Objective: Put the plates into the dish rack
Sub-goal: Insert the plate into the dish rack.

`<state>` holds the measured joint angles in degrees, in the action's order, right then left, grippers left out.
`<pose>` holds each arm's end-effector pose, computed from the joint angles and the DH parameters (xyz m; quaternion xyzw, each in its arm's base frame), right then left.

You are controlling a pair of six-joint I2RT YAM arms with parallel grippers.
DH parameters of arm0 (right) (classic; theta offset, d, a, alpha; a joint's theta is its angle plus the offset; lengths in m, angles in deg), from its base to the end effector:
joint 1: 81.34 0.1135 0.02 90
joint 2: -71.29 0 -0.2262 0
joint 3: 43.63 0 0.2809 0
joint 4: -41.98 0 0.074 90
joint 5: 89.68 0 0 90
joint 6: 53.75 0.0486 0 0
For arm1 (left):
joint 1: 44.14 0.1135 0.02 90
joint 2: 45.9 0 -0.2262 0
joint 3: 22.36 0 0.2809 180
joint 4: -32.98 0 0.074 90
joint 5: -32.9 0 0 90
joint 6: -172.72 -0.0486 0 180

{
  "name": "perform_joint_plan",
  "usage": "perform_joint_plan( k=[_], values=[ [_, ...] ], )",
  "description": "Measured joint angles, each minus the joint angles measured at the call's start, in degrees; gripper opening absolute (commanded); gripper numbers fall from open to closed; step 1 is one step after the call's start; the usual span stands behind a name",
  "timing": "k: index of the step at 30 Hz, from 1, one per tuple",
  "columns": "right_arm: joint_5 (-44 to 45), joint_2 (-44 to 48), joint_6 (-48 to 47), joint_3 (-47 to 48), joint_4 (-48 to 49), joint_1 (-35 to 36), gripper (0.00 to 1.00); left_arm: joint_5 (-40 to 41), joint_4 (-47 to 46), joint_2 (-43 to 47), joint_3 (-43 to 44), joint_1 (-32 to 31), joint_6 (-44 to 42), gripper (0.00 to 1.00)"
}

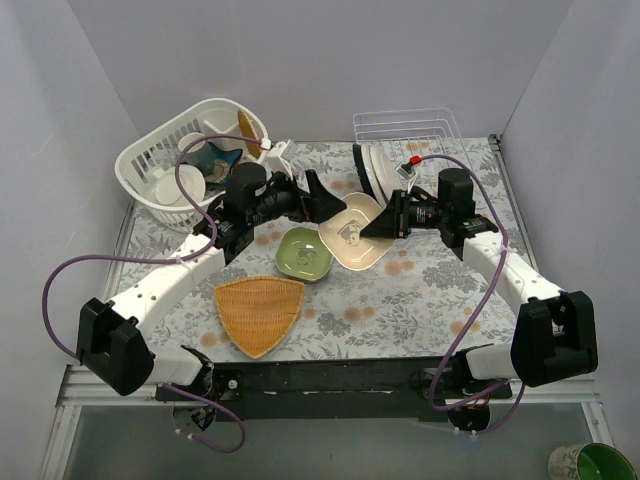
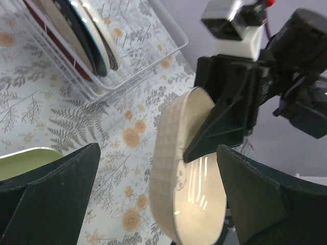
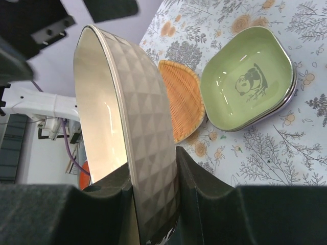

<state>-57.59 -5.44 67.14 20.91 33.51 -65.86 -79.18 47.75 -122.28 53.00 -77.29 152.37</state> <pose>0.3129 0.1294 0.2391 -0.1764 0.7501 0.5620 0.3008 0.2932 -0.2133 0.2959 -0.1354 0.7796 -0.5580 0.2501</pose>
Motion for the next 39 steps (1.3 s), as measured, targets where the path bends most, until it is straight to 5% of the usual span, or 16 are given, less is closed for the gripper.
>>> perform_joint_plan(
  k=[10,18,31,39],
  values=[
    [4.7,0.0,-3.82,0.9,-5.75,0.02,0.01,-0.37,0.74,3.19,7.43,0.02,2.16,0.98],
    [17.97,0.07,-7.37,10.1,-16.37,0.02,0.01,1.11,3.41,6.75,6.71,0.02,2.23,0.98],
    [59.1,0.2,-11.06,36.13,-34.47,1.62,0.01,3.93,6.25,10.47,2.69,0.02,2.36,0.98],
    [90.14,-8.79,-15.23,50.45,-44.3,11.54,0.01,7.3,9.25,12.07,1.4,0.02,2.14,0.98]
  ],
)
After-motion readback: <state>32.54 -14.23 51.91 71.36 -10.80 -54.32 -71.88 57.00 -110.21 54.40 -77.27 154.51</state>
